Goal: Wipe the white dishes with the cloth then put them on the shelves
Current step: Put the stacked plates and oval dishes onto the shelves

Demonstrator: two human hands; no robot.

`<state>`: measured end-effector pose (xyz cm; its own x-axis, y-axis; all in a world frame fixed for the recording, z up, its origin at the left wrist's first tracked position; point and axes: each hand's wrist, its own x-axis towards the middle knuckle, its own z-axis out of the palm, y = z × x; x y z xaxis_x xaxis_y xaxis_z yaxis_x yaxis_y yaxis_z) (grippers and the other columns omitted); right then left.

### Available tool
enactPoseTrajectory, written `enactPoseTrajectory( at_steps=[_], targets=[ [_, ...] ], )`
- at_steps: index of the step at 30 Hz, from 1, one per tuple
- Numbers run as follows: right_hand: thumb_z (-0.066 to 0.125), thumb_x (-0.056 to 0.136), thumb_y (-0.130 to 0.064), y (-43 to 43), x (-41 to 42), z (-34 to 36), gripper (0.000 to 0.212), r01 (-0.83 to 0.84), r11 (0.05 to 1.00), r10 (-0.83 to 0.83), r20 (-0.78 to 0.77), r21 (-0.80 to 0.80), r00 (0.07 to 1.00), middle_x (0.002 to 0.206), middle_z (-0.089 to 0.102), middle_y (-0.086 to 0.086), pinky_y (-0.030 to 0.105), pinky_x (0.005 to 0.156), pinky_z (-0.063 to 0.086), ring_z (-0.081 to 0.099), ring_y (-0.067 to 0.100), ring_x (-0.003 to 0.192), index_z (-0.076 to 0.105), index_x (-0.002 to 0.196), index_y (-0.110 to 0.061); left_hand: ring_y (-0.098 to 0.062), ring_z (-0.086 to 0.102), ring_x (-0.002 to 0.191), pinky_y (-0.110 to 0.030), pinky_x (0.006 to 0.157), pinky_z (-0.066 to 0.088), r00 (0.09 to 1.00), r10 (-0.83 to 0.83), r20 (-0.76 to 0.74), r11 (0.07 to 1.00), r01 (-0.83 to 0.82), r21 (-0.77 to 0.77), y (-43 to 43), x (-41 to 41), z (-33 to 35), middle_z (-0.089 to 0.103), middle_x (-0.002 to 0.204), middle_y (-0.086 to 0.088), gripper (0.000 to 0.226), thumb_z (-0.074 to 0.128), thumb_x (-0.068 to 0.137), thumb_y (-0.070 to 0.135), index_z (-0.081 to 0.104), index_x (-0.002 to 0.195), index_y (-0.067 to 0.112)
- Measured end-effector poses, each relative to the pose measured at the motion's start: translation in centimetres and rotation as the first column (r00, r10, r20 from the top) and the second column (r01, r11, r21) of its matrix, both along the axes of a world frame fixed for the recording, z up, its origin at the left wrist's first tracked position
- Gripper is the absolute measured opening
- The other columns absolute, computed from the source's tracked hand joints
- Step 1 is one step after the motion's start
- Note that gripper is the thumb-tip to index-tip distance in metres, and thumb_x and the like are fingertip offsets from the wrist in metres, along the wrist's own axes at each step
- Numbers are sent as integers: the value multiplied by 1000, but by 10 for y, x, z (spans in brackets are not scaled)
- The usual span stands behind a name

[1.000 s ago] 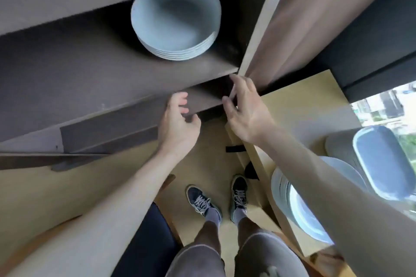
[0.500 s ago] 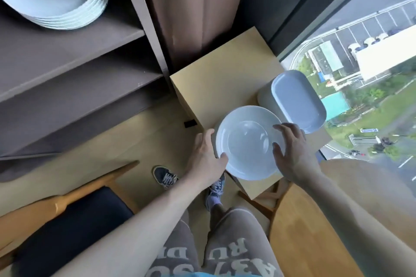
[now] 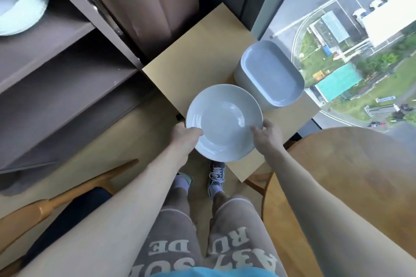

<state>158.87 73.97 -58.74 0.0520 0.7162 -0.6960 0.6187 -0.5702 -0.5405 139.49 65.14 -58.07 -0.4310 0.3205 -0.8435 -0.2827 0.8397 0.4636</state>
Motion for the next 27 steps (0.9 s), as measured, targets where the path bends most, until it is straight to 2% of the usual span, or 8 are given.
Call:
enactPoseTrajectory(
  at_steps=[4,8,12,15,17,20,23,27],
  targets=[
    [54,91,-14,-5,-2,-2,11,49,998,-48,-15,29,999,100,66,6,48,85,58,64,28,91,59,96,-22,-27,70,105,-46,96,60,1000,11,-25,1000,-11,16,-5,1,-2,73,103,-1,22,63,87,0,65,91,22],
    [54,89,-13,-5,-3,-1,13,97,995,-97,-36,16,995,93,66,2,52,86,58,66,32,94,59,87,-25,-27,70,104,-50,97,60,1000,1,-23,1000,0,28,-6,2,2,74,106,-3,23,63,86,0,66,93,22],
    [55,86,-11,-8,-4,-2,14,133,990,-132,-20,46,991,98,69,12,54,82,57,66,35,94,66,94,-10,-26,71,105,-51,97,60,999,5,-35,999,-3,34,-7,4,4,74,108,-3,23,65,84,0,69,95,20],
    [55,87,-10,-10,-5,-2,16,165,986,-163,-46,37,986,95,69,6,49,79,58,66,30,92,62,83,-23,-26,71,106,-50,97,60,999,28,-19,999,-28,39,-9,3,4,75,109,-1,25,66,85,0,70,99,20],
    [56,86,-10,-10,-5,-2,16,180,983,-178,-46,41,983,94,68,4,45,76,57,66,27,88,60,82,-25,-26,71,107,-49,97,60,999,42,-23,998,-41,48,-9,4,5,74,112,-2,27,66,85,1,70,106,18],
    [57,86,-10,-11,-5,1,13,193,979,-190,-44,64,981,86,66,0,36,64,52,62,21,78,62,83,-21,-23,69,107,-40,86,60,997,48,-53,997,-45,57,-9,7,8,70,116,-2,36,67,84,4,63,118,15],
    [58,88,-11,-12,-7,7,14,208,975,-202,-72,80,977,87,65,-6,31,62,51,62,14,77,63,89,-24,-14,63,102,-26,69,48,995,71,-68,995,-65,79,-12,14,12,64,116,1,44,67,86,4,51,123,20],
    [55,87,-10,-7,-11,19,26,221,968,-210,-104,120,972,92,63,-15,24,62,46,60,6,83,63,104,-28,-8,61,97,-23,68,48,992,101,-71,989,-92,115,-21,23,18,61,110,6,46,63,86,2,46,120,27]
  ],
)
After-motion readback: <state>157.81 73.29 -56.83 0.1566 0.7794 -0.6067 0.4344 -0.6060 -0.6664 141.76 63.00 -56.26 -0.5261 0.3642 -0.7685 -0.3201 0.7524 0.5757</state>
